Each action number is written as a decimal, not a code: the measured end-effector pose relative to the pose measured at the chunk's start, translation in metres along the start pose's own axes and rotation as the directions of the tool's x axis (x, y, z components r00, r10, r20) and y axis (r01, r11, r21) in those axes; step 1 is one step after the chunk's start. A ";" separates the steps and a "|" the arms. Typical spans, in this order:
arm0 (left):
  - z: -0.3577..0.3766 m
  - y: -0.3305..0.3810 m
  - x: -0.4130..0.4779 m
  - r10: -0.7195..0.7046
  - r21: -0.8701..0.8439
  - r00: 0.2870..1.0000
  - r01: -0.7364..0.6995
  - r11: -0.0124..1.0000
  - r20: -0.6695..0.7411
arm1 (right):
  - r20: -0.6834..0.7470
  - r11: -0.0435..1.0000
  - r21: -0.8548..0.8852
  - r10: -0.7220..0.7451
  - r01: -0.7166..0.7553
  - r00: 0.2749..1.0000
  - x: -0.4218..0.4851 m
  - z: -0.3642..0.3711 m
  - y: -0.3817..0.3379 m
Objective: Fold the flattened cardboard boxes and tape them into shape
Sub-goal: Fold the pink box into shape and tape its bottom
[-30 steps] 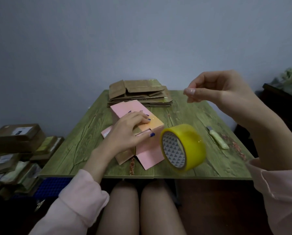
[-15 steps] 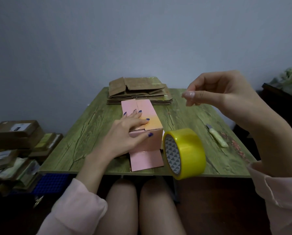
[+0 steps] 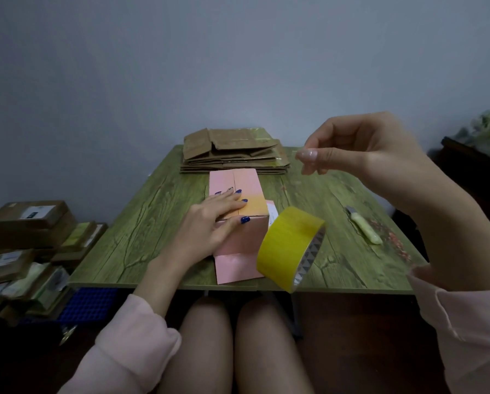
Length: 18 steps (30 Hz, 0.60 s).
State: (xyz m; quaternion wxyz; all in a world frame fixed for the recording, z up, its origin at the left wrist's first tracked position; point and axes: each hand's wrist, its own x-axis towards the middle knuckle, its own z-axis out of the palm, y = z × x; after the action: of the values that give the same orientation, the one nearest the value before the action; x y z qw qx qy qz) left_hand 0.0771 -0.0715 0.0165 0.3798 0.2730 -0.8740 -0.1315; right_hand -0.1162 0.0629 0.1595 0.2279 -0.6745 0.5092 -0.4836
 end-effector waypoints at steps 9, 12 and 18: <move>0.000 -0.004 0.001 0.039 0.006 0.999 -0.040 0.999 0.016 | 0.046 1.000 0.006 0.000 -0.001 0.999 -0.001 0.009 -0.005; -0.003 -0.006 0.004 0.033 0.021 0.997 -0.034 0.999 0.065 | 0.064 1.000 0.005 -0.005 0.005 0.998 -0.002 0.011 -0.008; -0.002 -0.003 0.006 0.008 0.023 0.997 -0.010 1.000 0.073 | 0.079 1.000 0.003 -0.008 0.008 0.997 -0.002 0.013 -0.007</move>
State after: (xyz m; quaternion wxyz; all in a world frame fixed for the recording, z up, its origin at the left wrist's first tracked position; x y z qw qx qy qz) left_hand 0.0766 -0.0775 0.0197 0.3452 0.2687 -0.8899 -0.1294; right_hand -0.1011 0.0654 0.1588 0.2470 -0.6948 0.4963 -0.4581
